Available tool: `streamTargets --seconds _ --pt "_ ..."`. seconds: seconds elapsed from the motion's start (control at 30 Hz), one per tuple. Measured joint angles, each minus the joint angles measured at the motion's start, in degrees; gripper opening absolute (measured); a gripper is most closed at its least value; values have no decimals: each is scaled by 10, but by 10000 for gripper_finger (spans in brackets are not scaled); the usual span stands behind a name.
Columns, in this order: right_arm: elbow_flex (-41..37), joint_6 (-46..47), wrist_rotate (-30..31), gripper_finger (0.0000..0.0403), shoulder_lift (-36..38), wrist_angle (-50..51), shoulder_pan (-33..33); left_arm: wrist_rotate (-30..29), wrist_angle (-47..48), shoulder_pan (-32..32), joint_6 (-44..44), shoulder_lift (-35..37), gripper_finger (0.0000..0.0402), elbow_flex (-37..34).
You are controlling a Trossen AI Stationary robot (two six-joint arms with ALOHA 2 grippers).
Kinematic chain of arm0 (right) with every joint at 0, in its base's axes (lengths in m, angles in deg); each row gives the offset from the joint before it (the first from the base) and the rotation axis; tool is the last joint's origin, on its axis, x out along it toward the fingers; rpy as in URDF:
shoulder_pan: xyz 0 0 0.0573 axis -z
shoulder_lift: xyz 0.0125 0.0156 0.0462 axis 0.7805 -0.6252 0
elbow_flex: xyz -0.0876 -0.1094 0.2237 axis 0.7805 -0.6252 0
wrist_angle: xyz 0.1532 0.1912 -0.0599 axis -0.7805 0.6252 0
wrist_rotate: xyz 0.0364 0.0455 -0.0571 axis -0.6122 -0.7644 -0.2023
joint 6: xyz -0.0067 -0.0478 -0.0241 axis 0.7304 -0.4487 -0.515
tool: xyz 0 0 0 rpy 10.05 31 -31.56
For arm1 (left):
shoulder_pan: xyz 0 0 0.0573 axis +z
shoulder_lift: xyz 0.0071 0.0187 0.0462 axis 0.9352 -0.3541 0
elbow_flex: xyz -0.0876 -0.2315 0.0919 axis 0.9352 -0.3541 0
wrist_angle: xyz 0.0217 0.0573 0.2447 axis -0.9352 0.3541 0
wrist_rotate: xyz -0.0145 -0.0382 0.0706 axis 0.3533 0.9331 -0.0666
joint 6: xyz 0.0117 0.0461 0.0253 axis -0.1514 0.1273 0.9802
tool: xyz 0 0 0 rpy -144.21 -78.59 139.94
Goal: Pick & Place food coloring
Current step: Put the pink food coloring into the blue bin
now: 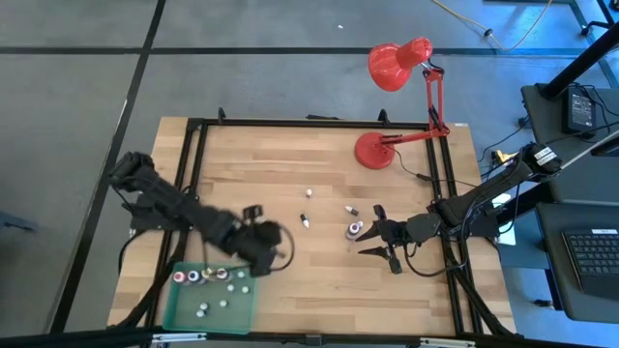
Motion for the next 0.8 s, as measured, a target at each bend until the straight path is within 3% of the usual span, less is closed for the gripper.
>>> streamTargets --seconds 0.2,0.37,0.63,0.8 --pt "0 -14 0 157 0 0 0 95 -91 126 170 -2 94 0" --pt "0 -14 0 157 0 0 0 118 -177 203 285 -2 92 0" --pt "0 -14 0 157 0 1 0 208 -221 295 342 -11 142 0" --pt "0 -15 0 157 0 3 0 193 -232 326 370 -31 188 0"
